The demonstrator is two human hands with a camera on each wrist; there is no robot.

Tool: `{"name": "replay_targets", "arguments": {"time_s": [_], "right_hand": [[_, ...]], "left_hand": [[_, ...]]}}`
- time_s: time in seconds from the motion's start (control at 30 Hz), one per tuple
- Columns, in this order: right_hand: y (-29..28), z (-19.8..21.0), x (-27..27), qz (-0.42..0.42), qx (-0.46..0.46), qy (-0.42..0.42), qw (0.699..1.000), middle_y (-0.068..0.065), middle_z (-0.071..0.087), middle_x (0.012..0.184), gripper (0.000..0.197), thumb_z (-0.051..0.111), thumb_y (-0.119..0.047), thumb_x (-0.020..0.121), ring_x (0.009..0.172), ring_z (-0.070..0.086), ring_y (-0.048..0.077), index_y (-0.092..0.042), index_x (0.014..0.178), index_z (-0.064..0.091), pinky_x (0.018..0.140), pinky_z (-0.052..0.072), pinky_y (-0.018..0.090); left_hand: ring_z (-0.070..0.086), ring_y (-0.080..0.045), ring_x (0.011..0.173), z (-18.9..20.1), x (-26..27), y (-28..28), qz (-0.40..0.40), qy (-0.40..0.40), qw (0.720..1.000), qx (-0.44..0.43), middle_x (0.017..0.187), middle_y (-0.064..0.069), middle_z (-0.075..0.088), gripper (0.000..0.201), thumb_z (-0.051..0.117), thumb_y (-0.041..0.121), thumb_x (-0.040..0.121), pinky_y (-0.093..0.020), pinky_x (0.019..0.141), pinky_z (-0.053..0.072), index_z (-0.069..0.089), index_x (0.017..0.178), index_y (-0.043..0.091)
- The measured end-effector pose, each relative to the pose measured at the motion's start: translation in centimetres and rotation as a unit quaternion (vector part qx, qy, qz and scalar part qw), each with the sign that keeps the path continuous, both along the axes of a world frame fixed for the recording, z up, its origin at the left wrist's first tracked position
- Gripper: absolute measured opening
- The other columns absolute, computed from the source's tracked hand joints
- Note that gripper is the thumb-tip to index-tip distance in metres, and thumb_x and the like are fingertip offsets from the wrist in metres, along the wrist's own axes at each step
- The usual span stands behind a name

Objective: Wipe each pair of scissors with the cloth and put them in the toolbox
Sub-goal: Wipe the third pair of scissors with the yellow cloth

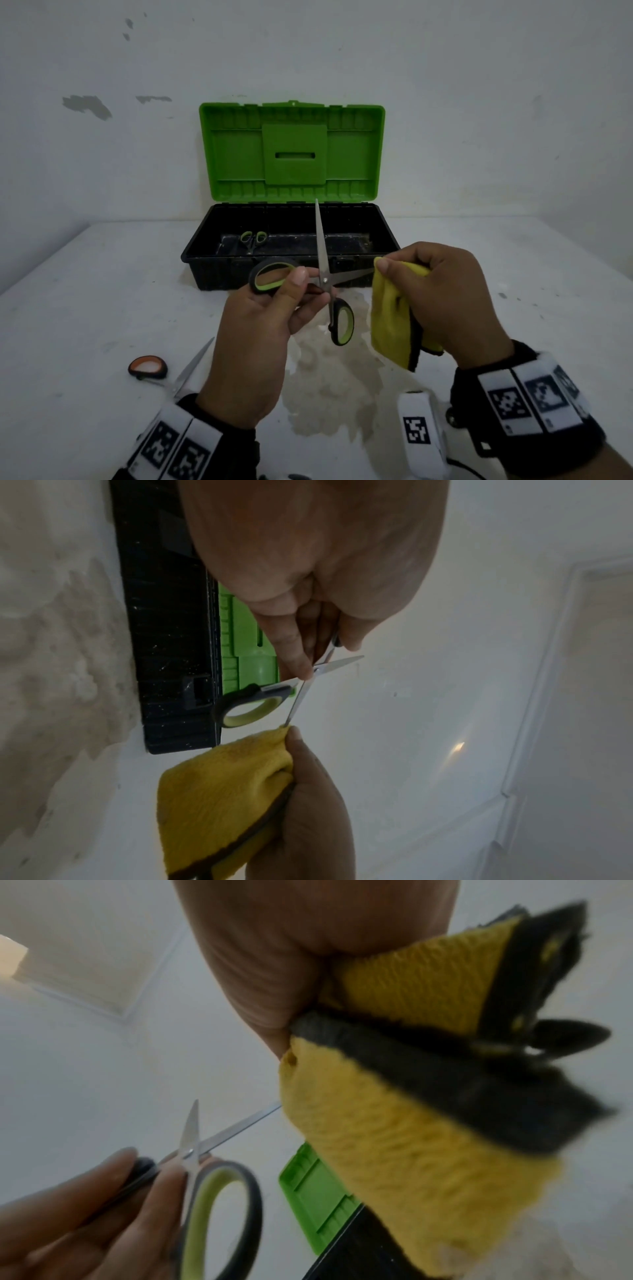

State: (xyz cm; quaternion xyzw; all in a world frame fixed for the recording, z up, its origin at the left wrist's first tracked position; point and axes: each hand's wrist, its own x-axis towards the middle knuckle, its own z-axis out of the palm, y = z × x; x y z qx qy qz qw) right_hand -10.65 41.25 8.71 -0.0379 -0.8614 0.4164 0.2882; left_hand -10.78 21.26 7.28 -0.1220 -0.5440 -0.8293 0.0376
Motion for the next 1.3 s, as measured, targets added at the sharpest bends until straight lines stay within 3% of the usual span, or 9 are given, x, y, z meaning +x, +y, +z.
{"name": "replay_targets", "arguments": {"time_s": [0.17, 0.37, 0.5, 0.57, 0.7, 0.83, 1.07, 1.23, 1.3], "right_hand": [[1.9, 0.4, 0.5, -0.025, -0.036, 0.005, 0.999, -0.014, 0.07, 0.075, 0.01, 0.074, -0.033, 0.084, 0.072, 0.063, -0.001, -0.029, 0.075, 0.073, 0.064, 0.045, 0.021], [-2.2, 1.8, 1.7, 0.029, 0.07, 0.085, 0.993, -0.021, 0.067, 0.075, 0.004, 0.075, -0.031, 0.083, 0.076, 0.06, -0.005, -0.029, 0.079, 0.075, 0.066, 0.04, 0.005], [-4.7, 0.5, 0.9, 0.079, 0.174, 0.109, 0.975, -0.015, 0.068, 0.083, 0.011, 0.067, -0.036, 0.086, 0.08, 0.062, 0.007, -0.027, 0.085, 0.074, 0.076, 0.05, 0.041], [-4.4, 0.0, 0.6, 0.071, 0.161, 0.125, 0.976, -0.016, 0.067, 0.084, 0.009, 0.068, -0.034, 0.087, 0.08, 0.062, 0.007, -0.027, 0.085, 0.073, 0.075, 0.05, 0.044], [-3.1, -0.4, 0.4, 0.031, 0.143, 0.131, 0.98, -0.019, 0.064, 0.08, 0.005, 0.072, -0.031, 0.086, 0.076, 0.059, 0.002, -0.028, 0.083, 0.072, 0.074, 0.052, 0.043], [-2.1, -0.7, 0.4, 0.011, 0.117, 0.124, 0.985, -0.017, 0.065, 0.079, 0.004, 0.074, -0.028, 0.085, 0.077, 0.059, 0.002, -0.026, 0.082, 0.073, 0.074, 0.053, 0.037], [-3.1, -0.3, 1.3, 0.03, 0.15, 0.152, 0.977, -0.023, 0.06, 0.08, 0.005, 0.071, -0.03, 0.086, 0.078, 0.056, -0.002, -0.025, 0.085, 0.072, 0.07, 0.047, 0.025], [-0.9, -0.6, 0.3, -0.008, 0.059, 0.068, 0.996, -0.021, 0.065, 0.076, 0.006, 0.073, -0.029, 0.086, 0.08, 0.06, -0.006, -0.031, 0.08, 0.071, 0.066, 0.04, 0.005], [-0.1, -0.8, 0.3, -0.026, 0.014, 0.033, 0.999, -0.019, 0.066, 0.073, 0.01, 0.073, -0.029, 0.086, 0.076, 0.06, -0.006, -0.032, 0.077, 0.07, 0.062, 0.04, 0.01]], "left_hand": [[0.072, -0.037, 0.096, 0.4, -0.6, -0.2, 0.016, -0.034, 0.999, 0.011, 0.095, -0.024, 0.073, 0.027, 0.057, 0.023, 0.089, -0.033, 0.082, 0.058, 0.074, 0.092, 0.003], [0.074, -0.029, 0.086, 0.6, -0.8, 0.3, 0.011, -0.079, 0.997, 0.015, 0.087, -0.021, 0.074, 0.025, 0.054, 0.017, 0.096, -0.034, 0.08, 0.06, 0.072, 0.092, 0.001], [0.073, -0.017, 0.07, 1.2, -0.2, 0.5, -0.009, -0.096, 0.995, 0.039, 0.072, -0.011, 0.073, 0.025, 0.052, 0.015, 0.096, -0.031, 0.074, 0.062, 0.071, 0.085, 0.001], [0.071, -0.016, 0.066, 1.3, -0.3, 0.1, -0.009, -0.113, 0.991, 0.064, 0.067, -0.009, 0.071, 0.025, 0.054, 0.014, 0.095, -0.029, 0.069, 0.062, 0.07, 0.079, 0.004], [0.07, -0.019, 0.069, 1.2, -0.4, -0.7, -0.016, -0.131, 0.987, 0.093, 0.069, -0.01, 0.07, 0.032, 0.055, 0.014, 0.095, -0.03, 0.07, 0.062, 0.074, 0.07, 0.008], [0.07, -0.015, 0.067, 1.0, -0.3, -0.6, -0.022, -0.145, 0.984, 0.1, 0.071, -0.01, 0.071, 0.023, 0.054, 0.013, 0.095, -0.031, 0.075, 0.062, 0.069, 0.083, 0.002], [0.07, -0.014, 0.062, 1.6, -0.3, -0.4, -0.037, -0.141, 0.983, 0.112, 0.068, -0.009, 0.071, 0.024, 0.053, 0.013, 0.096, -0.028, 0.067, 0.062, 0.068, 0.08, 0.004], [0.071, -0.014, 0.065, 1.4, -0.4, -0.9, -0.024, -0.146, 0.984, 0.098, 0.069, -0.009, 0.072, 0.024, 0.054, 0.013, 0.096, -0.029, 0.071, 0.062, 0.069, 0.08, 0.004], [0.071, -0.014, 0.066, 1.3, -0.8, -1.2, -0.016, -0.154, 0.983, 0.095, 0.07, -0.008, 0.072, 0.024, 0.054, 0.013, 0.097, -0.029, 0.071, 0.062, 0.069, 0.079, 0.005]]}}
